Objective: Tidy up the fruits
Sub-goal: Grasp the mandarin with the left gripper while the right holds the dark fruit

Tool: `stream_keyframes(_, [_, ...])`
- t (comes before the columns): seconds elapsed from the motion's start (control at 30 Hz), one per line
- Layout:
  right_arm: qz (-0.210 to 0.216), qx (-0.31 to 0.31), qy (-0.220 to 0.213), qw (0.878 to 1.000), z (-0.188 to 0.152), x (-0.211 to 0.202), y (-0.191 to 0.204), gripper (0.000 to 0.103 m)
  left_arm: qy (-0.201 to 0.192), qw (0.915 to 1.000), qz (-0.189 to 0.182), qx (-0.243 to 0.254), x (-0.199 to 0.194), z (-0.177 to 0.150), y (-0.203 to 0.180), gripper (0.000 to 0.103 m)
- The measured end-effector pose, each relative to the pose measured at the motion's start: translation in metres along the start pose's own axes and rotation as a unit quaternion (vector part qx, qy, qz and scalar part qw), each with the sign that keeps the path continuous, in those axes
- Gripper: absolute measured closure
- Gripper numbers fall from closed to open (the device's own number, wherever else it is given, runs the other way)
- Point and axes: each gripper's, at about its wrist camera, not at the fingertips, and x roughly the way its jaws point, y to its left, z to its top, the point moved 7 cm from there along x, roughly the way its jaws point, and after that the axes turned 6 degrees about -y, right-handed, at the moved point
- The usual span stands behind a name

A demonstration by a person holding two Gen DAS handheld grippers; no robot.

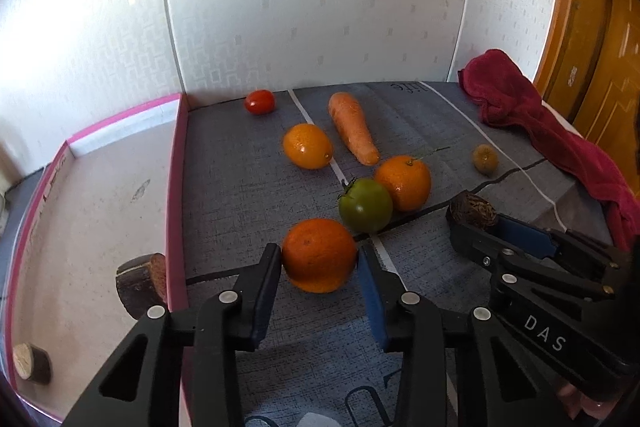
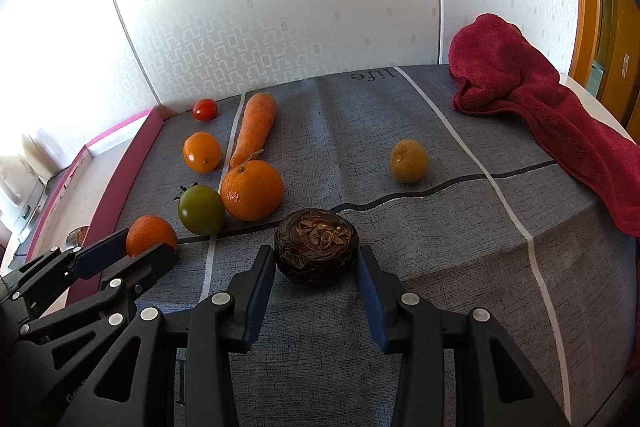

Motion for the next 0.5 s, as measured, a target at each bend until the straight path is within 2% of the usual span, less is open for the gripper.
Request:
stream_keyframes(0.17, [0.001,0.002,0.000,1.000,0.0002,-0.0005,0.0001,0.061,-0.001,1.0000,0.003,0.004,-0.0026,-0.0016,-0.0011,0.064])
stream_keyframes(0.23, [0.002,0.004,0.000,1.000,0.0002,-0.0005,-0.0001,0.061,-0.003,0.9999,0.006,0.007,-0.0021,-0.0020,-0.0009,0.061])
stream_keyframes(0.4, [0.002,0.004,0.000,1.000,0.0003,-0.0005,-0.0002,0.061,0.010,0.9999,0.005,-0.002,0.0054,-0.0061,0.0018,0.060])
stream_keyframes(0.5, [0.002,0.004,0.000,1.000,0.0003,-0.0005,-0.0001,0.061,0.011,0.9999,0.005,0.003,0.0038,-0.0070,-0.0001,0.064])
